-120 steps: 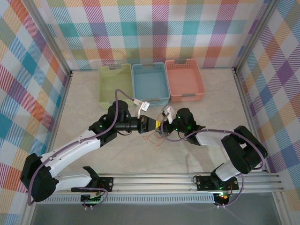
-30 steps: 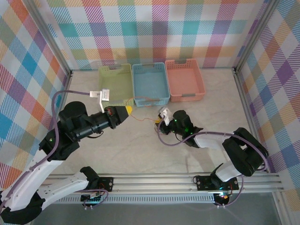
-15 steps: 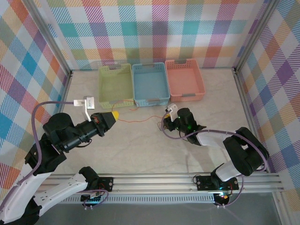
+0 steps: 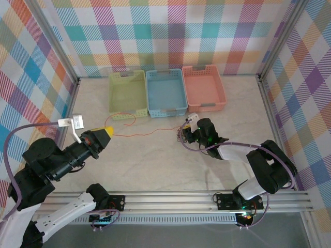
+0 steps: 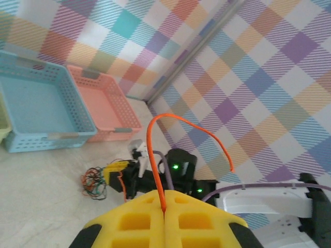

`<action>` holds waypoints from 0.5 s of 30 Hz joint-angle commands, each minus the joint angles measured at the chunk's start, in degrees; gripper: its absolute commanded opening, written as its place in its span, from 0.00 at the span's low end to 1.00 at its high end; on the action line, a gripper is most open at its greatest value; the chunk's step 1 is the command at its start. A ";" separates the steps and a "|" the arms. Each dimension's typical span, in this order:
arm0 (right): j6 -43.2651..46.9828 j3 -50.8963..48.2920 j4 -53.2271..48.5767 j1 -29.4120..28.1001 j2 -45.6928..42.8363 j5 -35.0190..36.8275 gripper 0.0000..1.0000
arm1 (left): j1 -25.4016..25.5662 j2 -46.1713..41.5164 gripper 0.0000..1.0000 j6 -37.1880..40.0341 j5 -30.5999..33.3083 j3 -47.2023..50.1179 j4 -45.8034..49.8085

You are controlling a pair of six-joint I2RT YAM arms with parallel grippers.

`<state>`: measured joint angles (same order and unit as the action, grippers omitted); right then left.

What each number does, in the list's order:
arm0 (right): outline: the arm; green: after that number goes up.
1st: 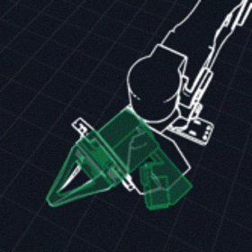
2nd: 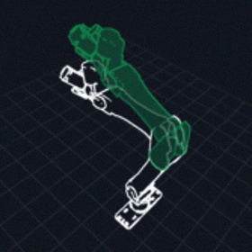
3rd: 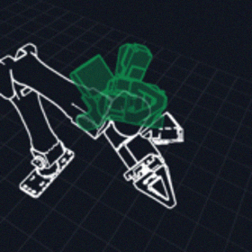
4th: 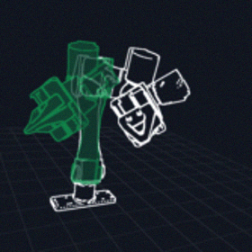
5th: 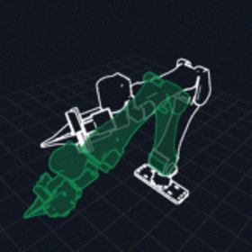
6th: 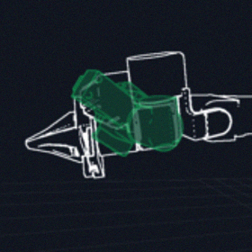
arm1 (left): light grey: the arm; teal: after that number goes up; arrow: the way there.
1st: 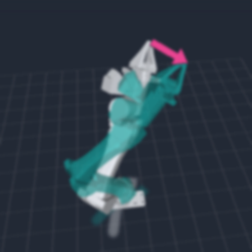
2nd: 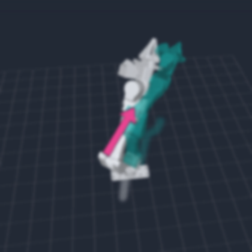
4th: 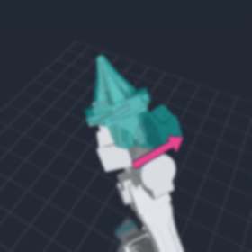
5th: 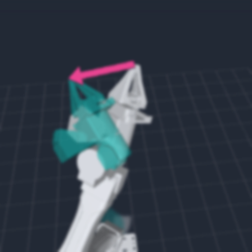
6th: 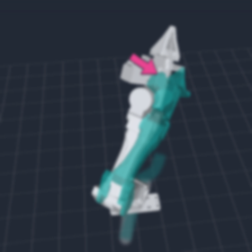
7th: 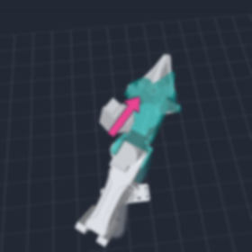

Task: Untangle the cables

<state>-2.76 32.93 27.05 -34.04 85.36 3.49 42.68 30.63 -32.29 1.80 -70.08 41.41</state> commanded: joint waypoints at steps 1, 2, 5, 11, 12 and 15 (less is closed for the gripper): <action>-0.93 0.13 0.56 0.40 -0.90 -1.11 0.17 | 0.54 -2.01 0.00 -0.07 3.97 5.98 1.96; -0.95 0.09 0.51 0.44 -0.94 -1.05 0.16 | 0.52 -2.75 0.00 -0.47 3.97 7.70 1.59; -0.79 -0.31 0.99 0.47 -1.29 -1.02 0.14 | 0.52 -4.91 0.00 -1.10 5.67 11.09 1.98; -0.40 -0.46 1.93 0.47 -1.60 -2.84 0.11 | 0.56 -3.22 0.00 -1.09 9.10 15.99 5.31; -0.32 -0.64 2.12 0.47 -1.68 -3.06 0.10 | 0.49 -2.55 0.00 -1.48 9.72 17.09 5.44; -0.13 -0.66 2.23 0.47 -1.78 -3.48 0.09 | 0.57 0.86 0.08 -2.78 9.08 21.86 3.25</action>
<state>-2.79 32.84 27.33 -33.76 85.14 1.67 42.68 28.03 -33.65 9.72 -51.90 45.04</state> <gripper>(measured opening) 0.099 0.056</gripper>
